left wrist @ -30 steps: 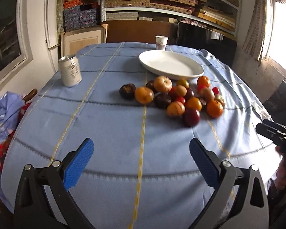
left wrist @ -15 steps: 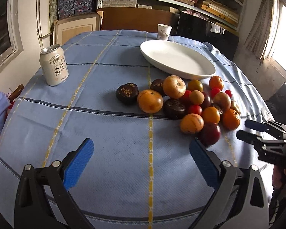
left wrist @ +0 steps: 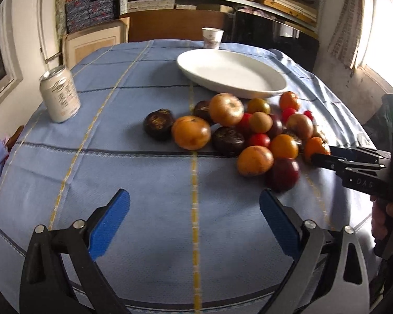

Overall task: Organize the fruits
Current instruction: 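Move the left gripper to a dark red plum while the right gripper approaches an orange, then grasp and lift the dark red plum with the left gripper while the right gripper lifts the orange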

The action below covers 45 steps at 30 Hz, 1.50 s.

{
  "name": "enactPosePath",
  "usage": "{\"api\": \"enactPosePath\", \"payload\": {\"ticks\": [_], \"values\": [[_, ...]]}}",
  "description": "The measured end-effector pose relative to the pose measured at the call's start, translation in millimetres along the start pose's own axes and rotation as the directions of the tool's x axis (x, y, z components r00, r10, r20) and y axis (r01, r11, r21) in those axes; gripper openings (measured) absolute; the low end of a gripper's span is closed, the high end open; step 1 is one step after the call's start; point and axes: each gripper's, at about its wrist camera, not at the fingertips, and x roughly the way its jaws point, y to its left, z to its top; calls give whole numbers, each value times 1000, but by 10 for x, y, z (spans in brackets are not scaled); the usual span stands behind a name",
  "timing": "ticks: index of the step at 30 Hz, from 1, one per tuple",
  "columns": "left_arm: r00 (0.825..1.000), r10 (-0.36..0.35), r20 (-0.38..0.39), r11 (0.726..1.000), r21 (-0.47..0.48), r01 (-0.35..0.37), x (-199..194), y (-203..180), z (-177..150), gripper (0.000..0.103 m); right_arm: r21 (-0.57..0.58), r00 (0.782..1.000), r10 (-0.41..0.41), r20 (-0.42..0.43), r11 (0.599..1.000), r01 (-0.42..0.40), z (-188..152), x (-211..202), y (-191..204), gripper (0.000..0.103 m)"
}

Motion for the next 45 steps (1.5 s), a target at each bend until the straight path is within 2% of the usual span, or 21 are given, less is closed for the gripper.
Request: {"api": "enactPosePath", "payload": {"ticks": [1, 2, 4, 6, 8, 12, 14, 18, 25, 32, 34, 41, 45], "values": [[1000, -9, 3, 1000, 18, 9, -4, -58, 14, 92, 16, 1000, 25, 10, 1000, -25, -40, -51, -29, 44], [1000, -15, 2, 999, 32, 15, 3, -98, 25, 84, 25, 999, 37, 16, 999, -37, -71, -84, -47, 44], [999, -36, -11, 998, 58, 36, 71, -195, 68, 80, 51, 998, 51, 35, 997, -52, -178, -180, -89, 44], [998, -49, -38, 996, 68, 52, 159, -269, 98, 61, 76, 997, 57, 44, 995, -61, -258, -227, -125, 44], [993, -91, -73, 994, 55, 95, 239, -338, 127, 56, 105, 997, 66, 46, 992, -70, -328, -248, -174, 44], [984, -152, -92, 986, 55, 158, 265, -511, 127, 44, 134, 995, 78, 68, 987, -87, -416, -255, -235, 44], [977, -187, -104, 979, 57, 194, 267, -602, 116, 44, 132, 994, 79, 74, 987, -88, -417, -244, -235, 44], [968, -213, -133, 972, 75, 224, 312, -788, 100, 43, 139, 992, 92, 85, 985, -104, -443, -245, -264, 45], [976, -150, -154, 985, 64, 162, 485, -873, 180, 43, 140, 989, 109, 98, 983, -122, -474, -258, -277, 45], [977, -137, -166, 988, 44, 146, 602, -875, 263, 43, 150, 987, 124, 104, 979, -139, -491, -263, -299, 45], [978, -137, -160, 989, 42, 145, 593, -862, 264, 40, 150, 987, 124, 104, 979, -139, -492, -264, -299, 45], [968, -195, -157, 979, 24, 201, 475, -798, 242, 38, 115, 987, 132, 94, 983, -143, -421, -331, -249, 44], [962, -253, -101, 966, 36, 257, 253, -683, 460, 38, 42, 981, 136, 139, 989, -143, -110, -460, -150, 44]]}}
